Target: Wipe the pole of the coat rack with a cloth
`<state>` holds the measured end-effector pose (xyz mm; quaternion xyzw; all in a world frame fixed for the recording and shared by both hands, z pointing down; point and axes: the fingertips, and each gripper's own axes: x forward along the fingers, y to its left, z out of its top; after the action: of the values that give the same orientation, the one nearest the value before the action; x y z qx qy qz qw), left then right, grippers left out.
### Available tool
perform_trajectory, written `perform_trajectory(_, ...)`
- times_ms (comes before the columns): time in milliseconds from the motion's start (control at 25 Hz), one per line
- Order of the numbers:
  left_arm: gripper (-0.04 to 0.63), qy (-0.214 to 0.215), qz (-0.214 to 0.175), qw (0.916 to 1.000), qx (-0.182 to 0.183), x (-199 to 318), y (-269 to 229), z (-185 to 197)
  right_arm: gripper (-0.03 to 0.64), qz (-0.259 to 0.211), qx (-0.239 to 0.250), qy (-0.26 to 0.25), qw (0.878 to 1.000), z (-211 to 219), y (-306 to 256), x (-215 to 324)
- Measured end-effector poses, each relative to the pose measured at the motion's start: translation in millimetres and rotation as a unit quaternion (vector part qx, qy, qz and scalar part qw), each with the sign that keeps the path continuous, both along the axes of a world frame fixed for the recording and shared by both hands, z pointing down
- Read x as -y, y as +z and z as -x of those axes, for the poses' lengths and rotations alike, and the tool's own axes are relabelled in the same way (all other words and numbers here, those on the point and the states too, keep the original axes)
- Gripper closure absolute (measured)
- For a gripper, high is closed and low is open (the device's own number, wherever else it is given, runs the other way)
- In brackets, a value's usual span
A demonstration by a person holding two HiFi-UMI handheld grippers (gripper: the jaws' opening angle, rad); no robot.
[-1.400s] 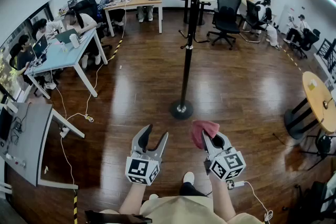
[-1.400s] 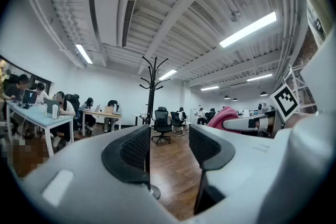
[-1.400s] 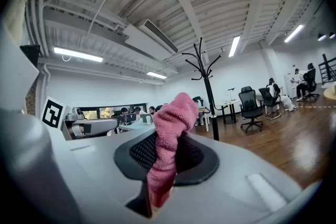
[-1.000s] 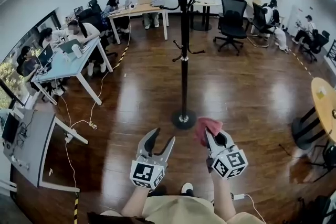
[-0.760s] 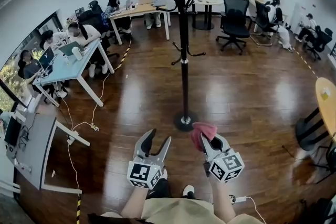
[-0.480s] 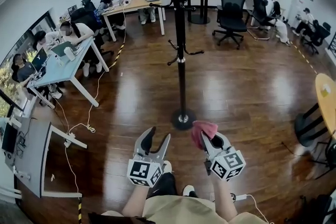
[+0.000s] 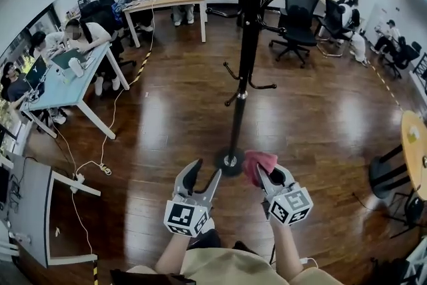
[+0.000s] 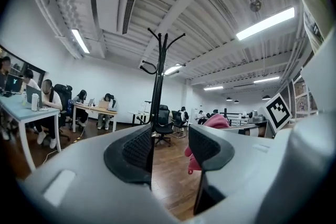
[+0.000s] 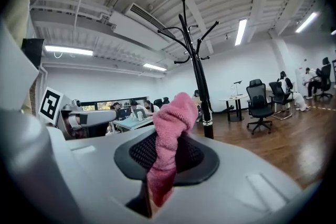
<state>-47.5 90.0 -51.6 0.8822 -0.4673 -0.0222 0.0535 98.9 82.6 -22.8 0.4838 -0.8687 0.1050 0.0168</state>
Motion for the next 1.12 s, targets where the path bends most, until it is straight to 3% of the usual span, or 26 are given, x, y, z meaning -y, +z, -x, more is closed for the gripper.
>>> perform_trajectory(160,0.382,0.002,0.001,0.9999,0.011,47.3,21.7,11.4,0.56,-0.009,-0.007,-0.006,1.0,8.0,10.9,48.3)
perform_trajectory(240,0.382,-0.008,0.005,0.9997,0.022,69.0,34.4,13.6,0.56,-0.056,-0.032,-0.062,0.996,21.2,11.2,65.0)
perform_trajectory(320,0.382,-0.012,0.016,0.9994,0.027,87.0,45.7,10.0,0.56,-0.095,-0.088,-0.122,0.984,31.6,16.7,85.5)
perform_trajectory(400,0.382,-0.017,0.03,0.999,0.029,103.3,55.4,5.0,0.56,-0.1,-0.139,-0.165,0.971,35.6,32.2,116.7)
perform_trajectory(480,0.382,-0.031,0.04,0.9983,0.029,116.0,61.8,0.5,0.56,-0.082,-0.157,-0.192,0.965,33.4,54.4,152.7)
perform_trajectory(640,0.387,-0.049,0.045,0.9975,0.025,134.6,80.1,-18.9,0.56,-0.076,-0.147,-0.211,0.963,16.2,94.2,220.5)
perform_trajectory(840,0.387,-0.054,0.035,0.9977,0.021,170.6,119.6,-35.4,0.56,-0.111,-0.155,-0.198,0.961,6.1,118.2,287.5)
perform_trajectory(1120,0.388,-0.04,0.014,0.9989,0.02,217.3,184.5,-40.8,0.563,-0.17,-0.117,-0.223,0.953,13.1,130.6,312.4)
